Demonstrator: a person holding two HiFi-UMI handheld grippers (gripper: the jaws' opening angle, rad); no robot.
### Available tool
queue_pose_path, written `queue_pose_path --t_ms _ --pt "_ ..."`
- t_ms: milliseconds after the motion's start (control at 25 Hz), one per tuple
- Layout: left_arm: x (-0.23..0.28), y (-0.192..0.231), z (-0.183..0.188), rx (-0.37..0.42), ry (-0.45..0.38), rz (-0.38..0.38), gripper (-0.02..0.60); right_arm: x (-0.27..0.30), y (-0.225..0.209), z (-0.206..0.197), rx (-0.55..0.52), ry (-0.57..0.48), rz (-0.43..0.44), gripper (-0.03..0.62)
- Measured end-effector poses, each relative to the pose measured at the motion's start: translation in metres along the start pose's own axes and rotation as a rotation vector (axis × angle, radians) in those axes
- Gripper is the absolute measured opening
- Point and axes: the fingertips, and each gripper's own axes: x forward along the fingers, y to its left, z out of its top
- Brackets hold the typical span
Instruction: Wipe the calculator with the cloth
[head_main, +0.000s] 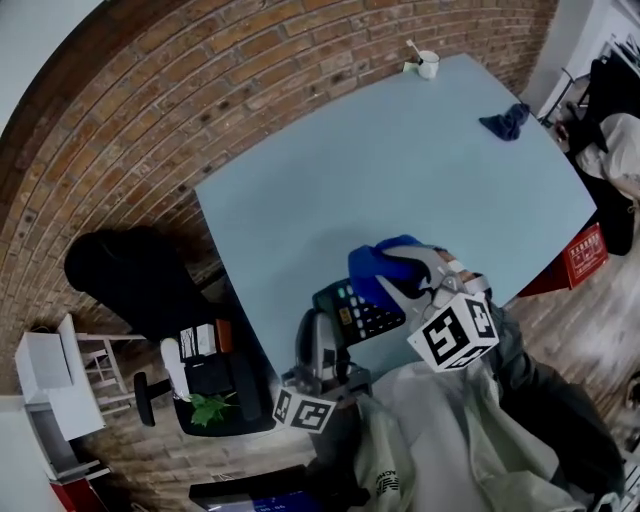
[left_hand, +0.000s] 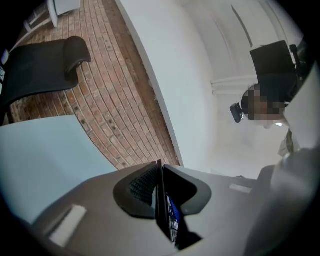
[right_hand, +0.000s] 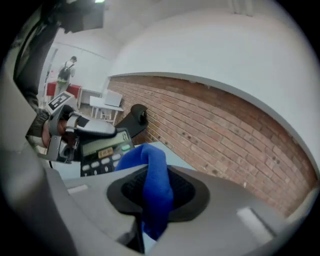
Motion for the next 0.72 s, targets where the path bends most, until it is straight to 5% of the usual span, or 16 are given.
queue_pose_path --t_ms 160,280,480,640,720 --pt "0.003 -0.009 0.009 0.074 -0.002 -0.072 0.041 -0.002 -0.013 -0.015 0.190 -0.009 0.170 0.083" --pt "0.007 -0.016 -0.001 0.104 0.028 -0.095 0.041 0.005 -0.001 -0.007 0.204 0.007 0.297 0.083" --pt "0.011 -0.019 -0.017 0.136 0.087 -0.082 0.043 0.023 0.026 0.019 0.084 0.010 0.357 0.083" --pt "0.006 -0.005 -0.016 0.061 0.068 -0.043 0.041 0.029 0.039 0.027 0.052 -0.019 0.375 0.083" --pt "0.001 0.004 -0.007 0.019 0.030 -0.017 0.040 0.029 0.027 0.014 0.045 0.000 0.309 0.083"
